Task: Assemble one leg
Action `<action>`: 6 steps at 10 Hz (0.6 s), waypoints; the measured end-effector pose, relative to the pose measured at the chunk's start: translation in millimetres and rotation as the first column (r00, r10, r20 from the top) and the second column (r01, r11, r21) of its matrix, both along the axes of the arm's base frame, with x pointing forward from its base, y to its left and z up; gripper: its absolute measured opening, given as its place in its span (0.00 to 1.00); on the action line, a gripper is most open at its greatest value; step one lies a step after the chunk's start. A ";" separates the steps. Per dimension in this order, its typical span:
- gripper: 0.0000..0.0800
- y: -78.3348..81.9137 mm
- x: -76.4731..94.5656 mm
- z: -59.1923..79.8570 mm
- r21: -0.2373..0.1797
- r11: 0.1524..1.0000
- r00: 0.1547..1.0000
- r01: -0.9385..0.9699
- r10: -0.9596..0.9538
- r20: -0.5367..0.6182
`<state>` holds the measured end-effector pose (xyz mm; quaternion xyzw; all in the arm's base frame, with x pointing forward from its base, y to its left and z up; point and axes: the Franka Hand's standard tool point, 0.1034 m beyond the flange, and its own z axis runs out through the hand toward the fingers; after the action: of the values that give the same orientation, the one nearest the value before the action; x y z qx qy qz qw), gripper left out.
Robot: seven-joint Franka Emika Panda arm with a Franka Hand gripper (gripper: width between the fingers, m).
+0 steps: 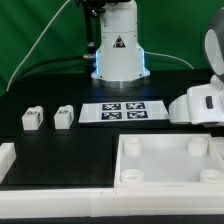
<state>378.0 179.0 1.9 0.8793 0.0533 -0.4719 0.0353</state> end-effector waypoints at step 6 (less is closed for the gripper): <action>0.37 -7.3 8.8 31.0 -0.004 1.000 1.000 0.006 -0.006 0.012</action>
Offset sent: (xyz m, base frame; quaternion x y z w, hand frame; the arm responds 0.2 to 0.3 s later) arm 0.0001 -0.0046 0.0239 0.0100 -0.0168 -0.0071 0.9998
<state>386.8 171.8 32.9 0.8822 0.0497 -0.4669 0.0360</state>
